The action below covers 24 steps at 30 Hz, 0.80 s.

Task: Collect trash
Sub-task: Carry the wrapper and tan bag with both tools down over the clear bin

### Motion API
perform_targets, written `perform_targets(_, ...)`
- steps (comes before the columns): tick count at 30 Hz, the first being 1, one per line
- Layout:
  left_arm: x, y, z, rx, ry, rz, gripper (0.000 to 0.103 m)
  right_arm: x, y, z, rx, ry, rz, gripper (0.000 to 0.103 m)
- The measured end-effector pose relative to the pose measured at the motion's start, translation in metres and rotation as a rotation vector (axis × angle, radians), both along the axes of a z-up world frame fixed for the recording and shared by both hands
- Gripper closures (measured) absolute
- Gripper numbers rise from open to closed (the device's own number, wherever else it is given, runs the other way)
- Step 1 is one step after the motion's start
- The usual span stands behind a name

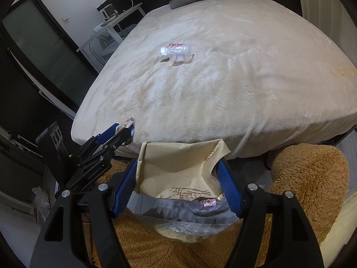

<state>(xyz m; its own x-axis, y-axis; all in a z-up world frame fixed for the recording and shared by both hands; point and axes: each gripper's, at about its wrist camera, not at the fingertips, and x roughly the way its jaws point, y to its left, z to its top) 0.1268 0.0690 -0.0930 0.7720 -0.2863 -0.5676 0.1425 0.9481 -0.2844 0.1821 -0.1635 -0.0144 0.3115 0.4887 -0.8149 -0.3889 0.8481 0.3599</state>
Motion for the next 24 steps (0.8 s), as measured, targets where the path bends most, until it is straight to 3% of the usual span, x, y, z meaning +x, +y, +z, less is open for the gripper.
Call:
perform_targets(6,-0.012,-0.002,-0.033,-0.023,0.084,-0.001,0.050,-0.005,-0.001,-0.009,0.014,0.023,0.001,0.033)
perform_targets(14,-0.012,-0.019,-0.046,-0.012,0.134,-0.056,0.050,0.006,0.002,-0.048,-0.009,0.108,-0.008,0.033)
perform_targets(24,0.007,-0.038,-0.101,0.026,0.379,-0.091,0.050,0.023,0.004,-0.117,-0.049,0.262,-0.007,0.033)
